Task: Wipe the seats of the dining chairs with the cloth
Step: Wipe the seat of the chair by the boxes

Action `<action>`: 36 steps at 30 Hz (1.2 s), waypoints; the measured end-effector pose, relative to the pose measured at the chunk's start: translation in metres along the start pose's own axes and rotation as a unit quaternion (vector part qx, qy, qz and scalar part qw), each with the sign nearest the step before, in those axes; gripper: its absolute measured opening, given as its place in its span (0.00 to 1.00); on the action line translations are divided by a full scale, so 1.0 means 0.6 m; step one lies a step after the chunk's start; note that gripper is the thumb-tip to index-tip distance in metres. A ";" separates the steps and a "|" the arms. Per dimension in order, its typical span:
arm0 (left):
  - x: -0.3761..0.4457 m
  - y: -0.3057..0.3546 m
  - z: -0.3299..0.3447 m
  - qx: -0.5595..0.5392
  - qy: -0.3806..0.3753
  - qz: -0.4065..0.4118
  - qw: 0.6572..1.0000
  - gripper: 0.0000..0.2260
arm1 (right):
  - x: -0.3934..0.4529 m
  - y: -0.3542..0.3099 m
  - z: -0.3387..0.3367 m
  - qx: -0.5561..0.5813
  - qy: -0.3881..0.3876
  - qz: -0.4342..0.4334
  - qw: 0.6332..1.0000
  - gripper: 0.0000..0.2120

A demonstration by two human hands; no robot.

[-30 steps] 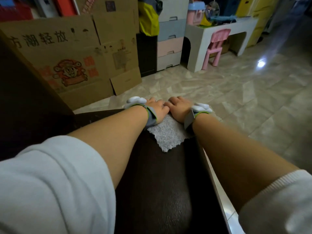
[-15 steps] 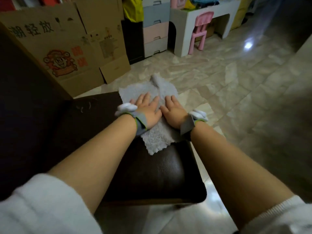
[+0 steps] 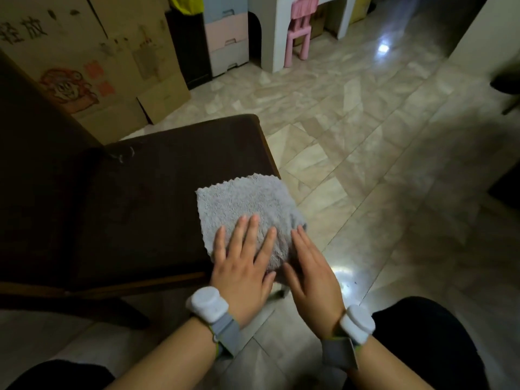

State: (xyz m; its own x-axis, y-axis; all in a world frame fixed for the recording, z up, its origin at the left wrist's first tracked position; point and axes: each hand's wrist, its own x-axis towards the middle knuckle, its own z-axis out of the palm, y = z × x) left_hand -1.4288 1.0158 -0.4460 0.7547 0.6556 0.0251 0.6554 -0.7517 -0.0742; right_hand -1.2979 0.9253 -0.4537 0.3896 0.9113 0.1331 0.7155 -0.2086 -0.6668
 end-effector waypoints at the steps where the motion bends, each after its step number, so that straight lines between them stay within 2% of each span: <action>1: 0.008 -0.006 -0.004 0.010 0.002 0.002 1.000 0.33 | 0.007 -0.001 -0.001 -0.004 0.005 -0.008 1.000 0.28; 9: 0.047 -0.053 -0.048 0.052 -0.043 0.076 0.995 0.32 | 0.041 0.013 -0.039 0.005 -0.010 -0.024 1.000 0.25; 12: 0.079 -0.074 -0.080 0.072 -0.063 0.132 0.987 0.38 | 0.116 -0.008 -0.090 -0.084 -0.141 -0.071 0.984 0.27; 14: 0.102 -0.083 -0.081 0.077 -0.079 0.119 0.987 0.40 | 0.176 -0.013 -0.093 -0.123 -0.213 -0.090 0.965 0.27; 15: 0.116 -0.090 -0.078 0.073 -0.070 0.112 0.989 0.40 | 0.200 -0.015 -0.086 -0.134 -0.224 -0.100 0.960 0.27; 18: 0.179 -0.129 -0.063 0.058 -0.035 0.067 0.995 0.37 | 0.260 -0.006 -0.043 -0.108 -0.193 -0.111 0.969 0.24; 21: 0.254 -0.179 -0.067 0.036 -0.068 0.032 0.997 0.32 | 0.333 -0.011 -0.013 -0.050 -0.151 -0.094 0.983 0.21; 24: 0.308 -0.221 -0.087 0.013 -0.081 -0.036 0.996 0.29 | 0.418 -0.035 0.021 -0.028 -0.152 -0.096 0.983 0.27; 27: 0.328 -0.232 -0.092 -0.037 -0.051 -0.078 0.995 0.27 | 0.466 -0.048 0.060 -0.102 -0.135 -0.083 0.982 0.36; 29: 0.315 -0.214 -0.080 -0.085 -0.061 -0.088 0.991 0.26 | 0.450 -0.045 0.069 -0.155 -0.123 -0.091 0.976 0.37; 31: 0.282 -0.193 -0.064 -0.115 -0.072 -0.105 0.985 0.25 | 0.401 -0.036 0.064 -0.159 -0.117 -0.110 0.974 0.35; 34: 0.208 -0.180 -0.049 -0.103 -0.066 -0.114 0.986 0.27 | 0.306 -0.022 0.041 -0.139 -0.099 -0.147 0.974 0.36; 36: 0.172 -0.174 -0.048 -0.092 -0.065 -0.100 0.989 0.31 | 0.263 -0.012 0.020 -0.146 -0.131 -0.163 0.967 0.35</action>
State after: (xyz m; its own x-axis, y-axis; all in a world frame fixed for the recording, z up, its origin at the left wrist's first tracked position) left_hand -1.4185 1.1597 -0.4069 0.6068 0.7875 -0.1080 0.7947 -0.5985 0.1013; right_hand -1.2483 1.0751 -0.4369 -0.0172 0.9962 0.0854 0.9237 0.0485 -0.3800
